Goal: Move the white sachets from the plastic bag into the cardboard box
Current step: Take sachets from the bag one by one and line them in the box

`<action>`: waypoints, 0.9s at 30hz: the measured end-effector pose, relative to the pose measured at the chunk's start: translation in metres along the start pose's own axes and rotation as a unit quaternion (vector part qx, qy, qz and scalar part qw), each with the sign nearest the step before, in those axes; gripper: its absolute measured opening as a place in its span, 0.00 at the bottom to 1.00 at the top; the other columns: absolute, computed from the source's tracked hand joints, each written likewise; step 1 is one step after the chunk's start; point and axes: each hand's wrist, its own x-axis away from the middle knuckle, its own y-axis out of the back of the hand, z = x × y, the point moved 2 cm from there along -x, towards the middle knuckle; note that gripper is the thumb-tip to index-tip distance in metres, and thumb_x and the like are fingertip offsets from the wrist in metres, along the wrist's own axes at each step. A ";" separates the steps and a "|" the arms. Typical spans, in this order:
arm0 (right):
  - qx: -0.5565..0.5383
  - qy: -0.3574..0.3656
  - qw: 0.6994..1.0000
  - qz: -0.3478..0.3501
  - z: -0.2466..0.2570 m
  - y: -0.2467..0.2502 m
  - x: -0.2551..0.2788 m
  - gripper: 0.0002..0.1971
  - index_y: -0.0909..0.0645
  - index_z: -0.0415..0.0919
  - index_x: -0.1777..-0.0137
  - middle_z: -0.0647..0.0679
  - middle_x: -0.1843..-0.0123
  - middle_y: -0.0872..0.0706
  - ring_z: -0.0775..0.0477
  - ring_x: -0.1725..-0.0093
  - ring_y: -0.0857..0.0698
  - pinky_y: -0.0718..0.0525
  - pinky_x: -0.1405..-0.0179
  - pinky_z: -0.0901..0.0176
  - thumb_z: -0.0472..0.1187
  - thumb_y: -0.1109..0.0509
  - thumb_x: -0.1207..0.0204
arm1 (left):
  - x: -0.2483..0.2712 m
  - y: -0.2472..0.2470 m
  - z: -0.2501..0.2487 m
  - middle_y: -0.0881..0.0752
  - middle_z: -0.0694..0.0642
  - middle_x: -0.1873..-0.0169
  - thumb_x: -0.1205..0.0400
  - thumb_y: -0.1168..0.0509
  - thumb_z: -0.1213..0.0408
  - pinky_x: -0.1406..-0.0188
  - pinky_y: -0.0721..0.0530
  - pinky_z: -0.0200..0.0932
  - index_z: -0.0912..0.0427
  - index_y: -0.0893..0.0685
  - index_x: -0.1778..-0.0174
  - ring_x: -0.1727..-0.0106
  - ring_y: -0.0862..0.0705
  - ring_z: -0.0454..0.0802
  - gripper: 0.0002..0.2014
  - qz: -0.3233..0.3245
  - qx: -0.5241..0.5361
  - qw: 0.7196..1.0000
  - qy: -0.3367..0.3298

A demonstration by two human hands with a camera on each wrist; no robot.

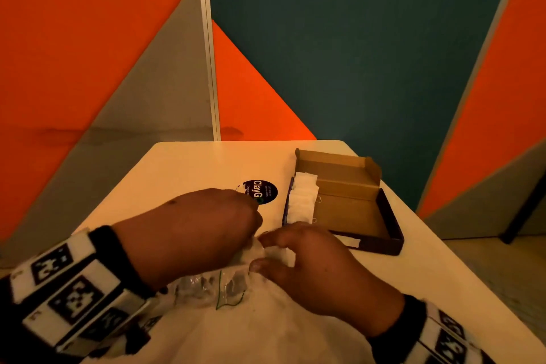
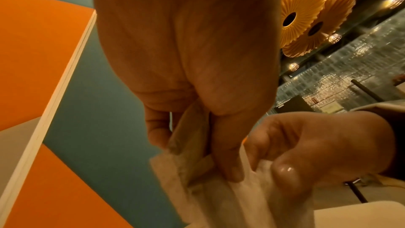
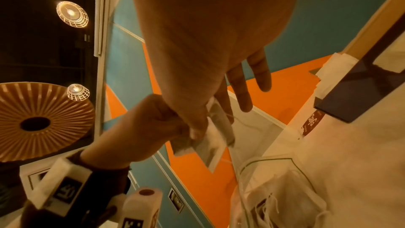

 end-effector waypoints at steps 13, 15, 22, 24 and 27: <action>-0.224 -0.053 0.970 -0.079 -0.029 0.021 0.010 0.07 0.11 0.63 0.55 0.72 0.55 0.11 0.70 0.50 0.15 0.18 0.49 0.70 0.50 0.30 0.20 | 0.019 -0.021 0.033 0.11 0.37 0.53 0.19 0.29 0.51 0.52 0.19 0.30 0.45 0.07 0.53 0.53 0.14 0.32 0.06 -0.150 0.282 0.947 -0.023; -0.242 -0.039 0.965 -0.091 -0.027 0.022 0.011 0.08 0.11 0.63 0.56 0.71 0.55 0.10 0.69 0.50 0.14 0.16 0.50 0.70 0.49 0.30 0.21 | 0.021 -0.023 0.029 0.10 0.36 0.53 0.20 0.26 0.57 0.54 0.23 0.21 0.45 0.06 0.54 0.53 0.13 0.29 0.04 -0.190 0.345 0.919 -0.024; -0.235 -0.011 0.970 -0.054 -0.014 0.020 0.011 0.12 0.13 0.64 0.61 0.72 0.60 0.11 0.69 0.54 0.14 0.18 0.55 0.72 0.44 0.29 0.21 | 0.022 -0.028 0.009 0.08 0.37 0.54 0.27 0.28 0.56 0.56 0.20 0.21 0.48 0.04 0.56 0.53 0.11 0.33 0.09 -0.345 0.479 0.807 0.023; -0.213 -0.007 0.976 -0.047 -0.012 0.018 0.012 0.12 0.14 0.63 0.63 0.71 0.60 0.12 0.68 0.54 0.14 0.19 0.57 0.74 0.45 0.28 0.21 | 0.021 -0.030 0.003 0.08 0.37 0.54 0.28 0.28 0.56 0.54 0.21 0.20 0.49 0.04 0.56 0.50 0.11 0.35 0.09 -0.367 0.504 0.781 0.034; -0.204 -0.007 0.979 -0.030 -0.010 0.016 0.015 0.15 0.12 0.62 0.65 0.72 0.59 0.12 0.67 0.54 0.14 0.18 0.62 0.79 0.42 0.29 0.20 | 0.019 -0.035 -0.003 0.07 0.39 0.55 0.28 0.28 0.59 0.54 0.19 0.22 0.52 0.04 0.57 0.49 0.11 0.36 0.08 -0.378 0.563 0.732 0.057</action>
